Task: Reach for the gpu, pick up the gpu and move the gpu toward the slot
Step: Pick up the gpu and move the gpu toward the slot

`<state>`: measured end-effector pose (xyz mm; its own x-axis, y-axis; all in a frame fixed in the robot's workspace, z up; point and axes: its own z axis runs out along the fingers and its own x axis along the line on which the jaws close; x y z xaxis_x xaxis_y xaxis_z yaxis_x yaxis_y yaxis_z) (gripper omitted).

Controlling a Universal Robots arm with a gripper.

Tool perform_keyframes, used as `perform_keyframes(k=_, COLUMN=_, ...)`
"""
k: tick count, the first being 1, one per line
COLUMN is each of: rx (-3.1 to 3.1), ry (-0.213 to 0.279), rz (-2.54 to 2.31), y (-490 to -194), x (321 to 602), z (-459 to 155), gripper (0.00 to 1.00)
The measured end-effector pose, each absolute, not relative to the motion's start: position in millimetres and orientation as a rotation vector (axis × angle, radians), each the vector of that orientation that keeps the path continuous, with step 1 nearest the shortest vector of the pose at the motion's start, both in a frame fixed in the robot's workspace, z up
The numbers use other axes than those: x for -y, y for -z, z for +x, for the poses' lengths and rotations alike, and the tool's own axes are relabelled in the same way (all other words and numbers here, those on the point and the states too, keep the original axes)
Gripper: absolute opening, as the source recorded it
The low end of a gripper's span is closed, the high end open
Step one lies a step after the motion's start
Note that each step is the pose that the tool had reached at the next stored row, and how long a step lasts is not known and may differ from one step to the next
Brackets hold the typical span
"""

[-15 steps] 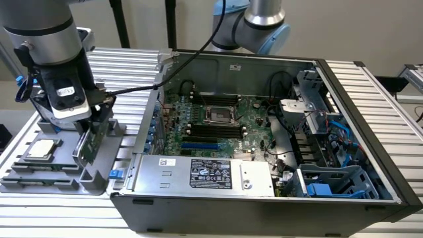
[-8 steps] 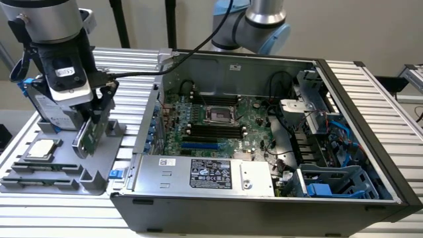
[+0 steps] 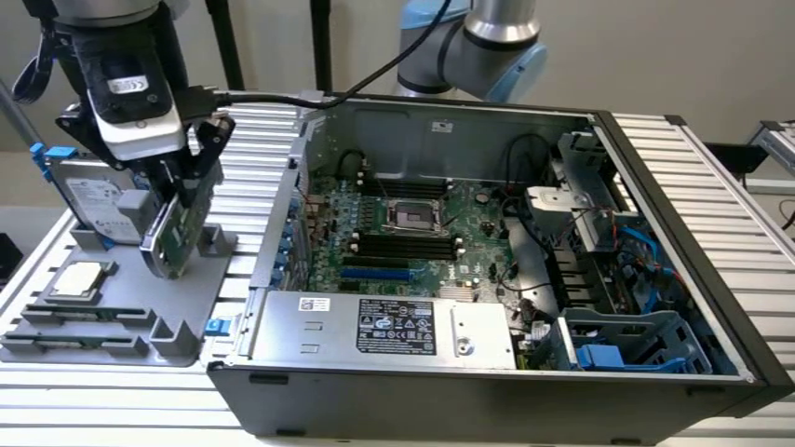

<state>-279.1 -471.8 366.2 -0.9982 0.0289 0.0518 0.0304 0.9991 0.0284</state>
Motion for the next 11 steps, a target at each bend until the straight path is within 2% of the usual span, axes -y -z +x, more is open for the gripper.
perform_keyframes(k=11, rx=3.085, ry=0.050, rz=-0.041, y=-416.3, x=472.0, z=-242.4, gripper=0.26)
